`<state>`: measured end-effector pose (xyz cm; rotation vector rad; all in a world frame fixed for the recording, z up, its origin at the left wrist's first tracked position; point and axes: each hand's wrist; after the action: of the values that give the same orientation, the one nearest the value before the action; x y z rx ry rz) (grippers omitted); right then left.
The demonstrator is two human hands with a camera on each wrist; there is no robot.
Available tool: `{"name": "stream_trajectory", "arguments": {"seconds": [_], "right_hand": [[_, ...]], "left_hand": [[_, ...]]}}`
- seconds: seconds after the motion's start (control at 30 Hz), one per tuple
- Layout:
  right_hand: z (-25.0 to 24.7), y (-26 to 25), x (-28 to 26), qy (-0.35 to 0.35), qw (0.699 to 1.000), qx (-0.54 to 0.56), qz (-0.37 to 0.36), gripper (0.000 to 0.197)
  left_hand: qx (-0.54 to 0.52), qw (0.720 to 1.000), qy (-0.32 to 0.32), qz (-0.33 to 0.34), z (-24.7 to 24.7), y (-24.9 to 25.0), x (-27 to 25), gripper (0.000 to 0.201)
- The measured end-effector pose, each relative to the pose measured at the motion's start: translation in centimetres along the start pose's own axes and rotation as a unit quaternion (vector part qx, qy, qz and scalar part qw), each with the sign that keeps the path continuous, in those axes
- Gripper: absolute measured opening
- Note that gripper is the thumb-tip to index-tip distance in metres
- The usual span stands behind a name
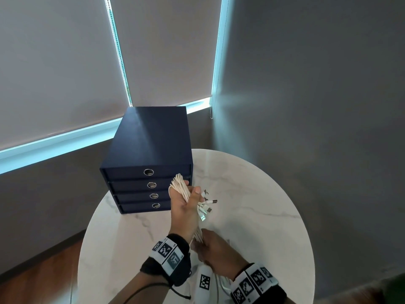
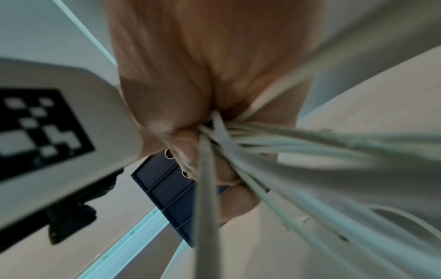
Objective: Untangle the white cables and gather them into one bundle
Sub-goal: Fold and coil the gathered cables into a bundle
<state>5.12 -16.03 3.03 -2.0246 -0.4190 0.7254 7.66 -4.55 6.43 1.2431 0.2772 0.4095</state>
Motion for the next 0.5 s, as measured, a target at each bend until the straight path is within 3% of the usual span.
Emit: {"name": "stream_trajectory", "arguments": {"seconds": [0.13, 0.23, 0.4, 0.5], "right_hand": [[-0.9, -1.0, -0.5, -0.027, 0.998, -0.061, 0.002, 0.024], [-2.4, -1.7, -0.8, -0.064, 0.996, -0.066, 0.002, 0.015], [-4.8, -2.2, -0.9, -0.105, 0.992, -0.074, -0.007, 0.011], [-5.4, -2.7, -1.1, -0.110, 0.993, -0.043, -0.008, 0.009]], "left_hand": [[0.056, 0.997, -0.049, 0.028, -0.6, -0.6, -0.4, 0.027], [0.140, 0.982, -0.113, 0.065, -1.7, -1.5, -0.6, 0.028], [0.335, 0.906, -0.227, 0.122, -2.6, -1.9, -0.2, 0.046], [0.378, 0.871, -0.278, 0.142, -3.0, -1.6, -0.3, 0.062]]}}
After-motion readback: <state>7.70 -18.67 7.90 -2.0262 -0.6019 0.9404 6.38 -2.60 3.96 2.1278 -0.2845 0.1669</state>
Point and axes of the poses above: each hand's wrist, its own x-axis towards the middle knuckle, its own z-axis out of the palm, y = z × x
